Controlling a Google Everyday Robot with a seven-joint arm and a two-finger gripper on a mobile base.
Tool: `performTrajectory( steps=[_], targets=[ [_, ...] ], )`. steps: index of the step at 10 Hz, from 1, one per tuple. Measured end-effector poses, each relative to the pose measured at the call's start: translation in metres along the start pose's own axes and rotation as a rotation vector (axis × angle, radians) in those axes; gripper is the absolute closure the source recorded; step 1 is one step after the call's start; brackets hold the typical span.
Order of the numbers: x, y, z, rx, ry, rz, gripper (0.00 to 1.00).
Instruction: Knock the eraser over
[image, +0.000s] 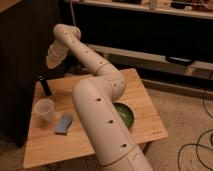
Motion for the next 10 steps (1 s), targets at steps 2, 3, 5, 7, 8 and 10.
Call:
performTrajectory(
  steps=[2, 3, 5, 7, 8, 10],
  targets=[
    [0.007, 0.004, 0.009, -0.036, -0.043, -0.036, 1.0],
    [0.009, 0.004, 0.011, -0.043, -0.064, -0.044, 1.0],
    [0.007, 0.003, 0.019, -0.036, -0.097, -0.052, 1.0],
    [0.01, -0.001, 0.029, -0.029, -0.132, -0.051, 1.0],
    [0.011, -0.004, 0.032, -0.025, -0.147, -0.051, 1.0],
    [0.01, -0.007, 0.046, -0.023, -0.176, -0.047, 1.0]
  ],
)
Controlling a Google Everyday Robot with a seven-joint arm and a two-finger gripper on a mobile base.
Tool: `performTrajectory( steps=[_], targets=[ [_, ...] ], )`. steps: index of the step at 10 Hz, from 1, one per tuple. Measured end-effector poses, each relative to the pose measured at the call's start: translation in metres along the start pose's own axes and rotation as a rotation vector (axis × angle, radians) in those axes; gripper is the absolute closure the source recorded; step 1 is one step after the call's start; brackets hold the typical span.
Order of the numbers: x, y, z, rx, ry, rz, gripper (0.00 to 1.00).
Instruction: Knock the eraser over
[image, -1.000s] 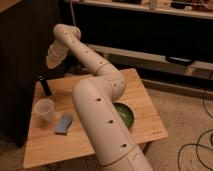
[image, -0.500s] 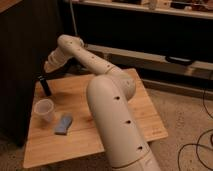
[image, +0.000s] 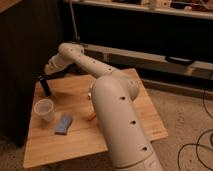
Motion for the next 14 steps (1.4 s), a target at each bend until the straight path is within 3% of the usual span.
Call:
performTrajectory(
  steps=[4, 7, 10, 14],
  targets=[
    [0.002, -0.012, 0.017, 0.019, -0.023, 0.019, 1.0],
    [0.002, -0.036, 0.013, 0.078, -0.032, 0.035, 1.0],
    [0.01, -0.049, 0.011, 0.104, -0.029, 0.063, 1.0],
    [0.021, -0.049, 0.024, 0.088, -0.002, 0.089, 1.0]
  ],
)
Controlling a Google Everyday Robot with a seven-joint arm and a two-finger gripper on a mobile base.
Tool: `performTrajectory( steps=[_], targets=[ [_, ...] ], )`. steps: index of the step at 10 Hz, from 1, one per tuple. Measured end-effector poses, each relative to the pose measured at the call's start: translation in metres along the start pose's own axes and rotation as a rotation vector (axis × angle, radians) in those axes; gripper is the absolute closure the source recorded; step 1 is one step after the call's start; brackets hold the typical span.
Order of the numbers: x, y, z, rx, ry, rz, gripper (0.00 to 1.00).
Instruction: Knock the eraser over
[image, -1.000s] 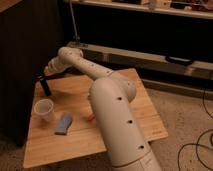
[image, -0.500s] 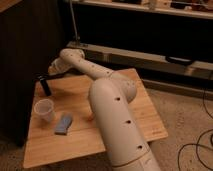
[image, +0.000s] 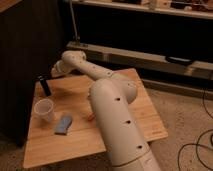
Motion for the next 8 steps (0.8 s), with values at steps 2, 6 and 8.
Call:
performTrajectory(
  steps=[2, 6, 8],
  targets=[
    [0.008, 0.001, 0.011, -0.013, 0.026, 0.011, 1.0],
    [0.016, 0.052, 0.047, -0.107, 0.061, -0.039, 1.0],
    [0.008, 0.098, 0.043, -0.175, 0.037, -0.101, 1.0]
  ],
)
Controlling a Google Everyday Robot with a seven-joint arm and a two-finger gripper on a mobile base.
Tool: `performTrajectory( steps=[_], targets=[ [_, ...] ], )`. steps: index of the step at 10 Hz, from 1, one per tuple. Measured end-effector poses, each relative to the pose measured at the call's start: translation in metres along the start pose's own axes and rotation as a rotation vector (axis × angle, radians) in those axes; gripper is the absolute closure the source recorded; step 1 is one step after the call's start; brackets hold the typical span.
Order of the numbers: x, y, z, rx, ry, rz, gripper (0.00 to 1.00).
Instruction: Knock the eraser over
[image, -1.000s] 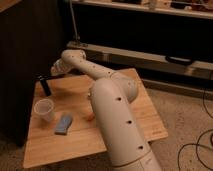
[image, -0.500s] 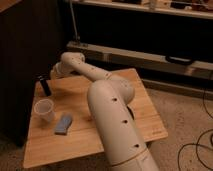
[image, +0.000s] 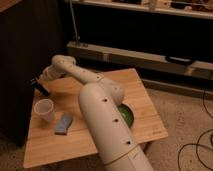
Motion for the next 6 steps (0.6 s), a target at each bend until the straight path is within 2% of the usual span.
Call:
performTrajectory(
  steps=[1, 2, 4, 5, 6],
  targets=[
    [-0.008, 0.013, -0.009, -0.001, -0.008, -0.023, 0.96],
    [-0.019, 0.029, -0.025, 0.011, -0.019, -0.029, 0.86],
    [-0.023, 0.024, -0.059, 0.032, -0.037, -0.001, 0.65],
    [-0.021, 0.013, -0.075, 0.039, -0.047, 0.022, 0.59],
    [-0.02, 0.01, -0.082, 0.041, -0.053, 0.032, 0.57]
  ],
)
